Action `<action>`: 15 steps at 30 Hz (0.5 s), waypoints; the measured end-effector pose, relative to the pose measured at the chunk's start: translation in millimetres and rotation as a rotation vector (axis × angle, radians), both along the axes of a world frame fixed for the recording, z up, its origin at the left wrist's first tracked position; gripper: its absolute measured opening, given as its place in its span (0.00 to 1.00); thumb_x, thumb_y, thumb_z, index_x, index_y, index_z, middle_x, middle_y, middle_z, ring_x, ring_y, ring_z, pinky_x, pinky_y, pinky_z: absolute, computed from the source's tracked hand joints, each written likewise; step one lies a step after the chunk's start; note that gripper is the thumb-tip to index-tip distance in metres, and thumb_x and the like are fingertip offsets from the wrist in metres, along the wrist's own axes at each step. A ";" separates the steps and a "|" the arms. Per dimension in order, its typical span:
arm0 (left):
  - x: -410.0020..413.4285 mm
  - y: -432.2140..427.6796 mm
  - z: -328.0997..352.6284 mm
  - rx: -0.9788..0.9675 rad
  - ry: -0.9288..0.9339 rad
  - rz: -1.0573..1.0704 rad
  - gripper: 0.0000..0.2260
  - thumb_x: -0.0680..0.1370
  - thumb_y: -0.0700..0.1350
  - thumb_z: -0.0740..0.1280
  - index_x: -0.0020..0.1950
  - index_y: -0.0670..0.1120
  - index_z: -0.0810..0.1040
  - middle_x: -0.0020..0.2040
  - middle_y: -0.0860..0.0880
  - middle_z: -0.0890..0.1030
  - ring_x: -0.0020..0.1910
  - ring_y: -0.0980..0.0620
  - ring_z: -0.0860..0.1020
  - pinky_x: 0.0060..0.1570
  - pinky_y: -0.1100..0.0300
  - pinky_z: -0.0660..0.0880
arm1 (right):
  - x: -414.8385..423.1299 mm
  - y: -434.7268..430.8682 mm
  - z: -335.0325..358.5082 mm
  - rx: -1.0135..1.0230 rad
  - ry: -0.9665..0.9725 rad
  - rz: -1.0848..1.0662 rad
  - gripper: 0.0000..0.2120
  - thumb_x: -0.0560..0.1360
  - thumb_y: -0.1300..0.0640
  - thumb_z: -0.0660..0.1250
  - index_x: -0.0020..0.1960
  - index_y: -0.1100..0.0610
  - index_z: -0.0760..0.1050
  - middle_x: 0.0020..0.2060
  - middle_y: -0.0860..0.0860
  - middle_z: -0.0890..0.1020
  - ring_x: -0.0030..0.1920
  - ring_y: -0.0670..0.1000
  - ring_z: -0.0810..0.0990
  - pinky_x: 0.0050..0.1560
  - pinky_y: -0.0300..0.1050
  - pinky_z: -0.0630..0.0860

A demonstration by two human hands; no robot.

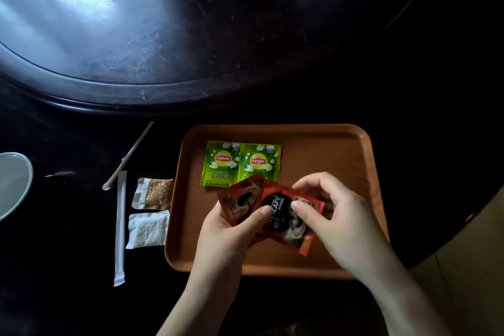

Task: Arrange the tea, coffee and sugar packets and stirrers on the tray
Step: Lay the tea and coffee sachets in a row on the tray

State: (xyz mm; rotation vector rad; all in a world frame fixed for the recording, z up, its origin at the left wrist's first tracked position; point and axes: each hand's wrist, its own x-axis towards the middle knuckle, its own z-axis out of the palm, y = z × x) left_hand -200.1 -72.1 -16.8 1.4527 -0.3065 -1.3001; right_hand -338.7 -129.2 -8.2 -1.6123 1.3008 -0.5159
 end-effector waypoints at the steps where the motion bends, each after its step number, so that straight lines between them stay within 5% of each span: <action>1: -0.2 -1.4 0.8 -0.002 0.002 -0.003 0.11 0.62 0.41 0.71 0.44 0.45 0.82 0.42 0.44 0.86 0.42 0.45 0.84 0.39 0.54 0.79 | -1.5 -3.7 -0.2 0.009 0.008 0.015 0.07 0.70 0.59 0.70 0.44 0.49 0.76 0.39 0.43 0.81 0.43 0.39 0.79 0.41 0.29 0.75; 5: 6.2 -6.8 -0.8 0.013 0.130 0.123 0.07 0.69 0.38 0.66 0.46 0.42 0.79 0.39 0.45 0.86 0.40 0.49 0.84 0.36 0.58 0.81 | -9.4 -19.1 -8.4 -0.021 -0.015 -0.195 0.08 0.70 0.60 0.69 0.39 0.50 0.73 0.35 0.46 0.80 0.37 0.43 0.80 0.36 0.35 0.78; 8: 11.3 -13.3 -1.9 0.033 0.154 0.187 0.07 0.74 0.36 0.63 0.50 0.40 0.78 0.41 0.43 0.85 0.40 0.48 0.84 0.37 0.56 0.81 | -8.3 -26.3 -20.7 -0.019 -0.057 -0.412 0.09 0.70 0.59 0.70 0.38 0.49 0.71 0.37 0.50 0.81 0.40 0.49 0.82 0.39 0.51 0.82; 13: 13.5 -25.5 -6.4 0.042 0.197 0.229 0.06 0.74 0.37 0.64 0.50 0.40 0.77 0.37 0.43 0.85 0.38 0.45 0.84 0.39 0.51 0.81 | 15.8 -32.2 -33.7 -0.052 -0.033 -0.473 0.09 0.70 0.60 0.70 0.40 0.52 0.70 0.33 0.43 0.77 0.35 0.44 0.80 0.34 0.41 0.80; 15: 14.1 -26.7 -8.1 0.050 0.203 0.225 0.05 0.74 0.38 0.64 0.49 0.41 0.77 0.35 0.43 0.85 0.37 0.45 0.84 0.39 0.51 0.81 | 23.8 -32.4 -37.9 -0.034 -0.043 -0.493 0.11 0.70 0.61 0.70 0.40 0.49 0.69 0.34 0.43 0.77 0.37 0.48 0.82 0.37 0.51 0.82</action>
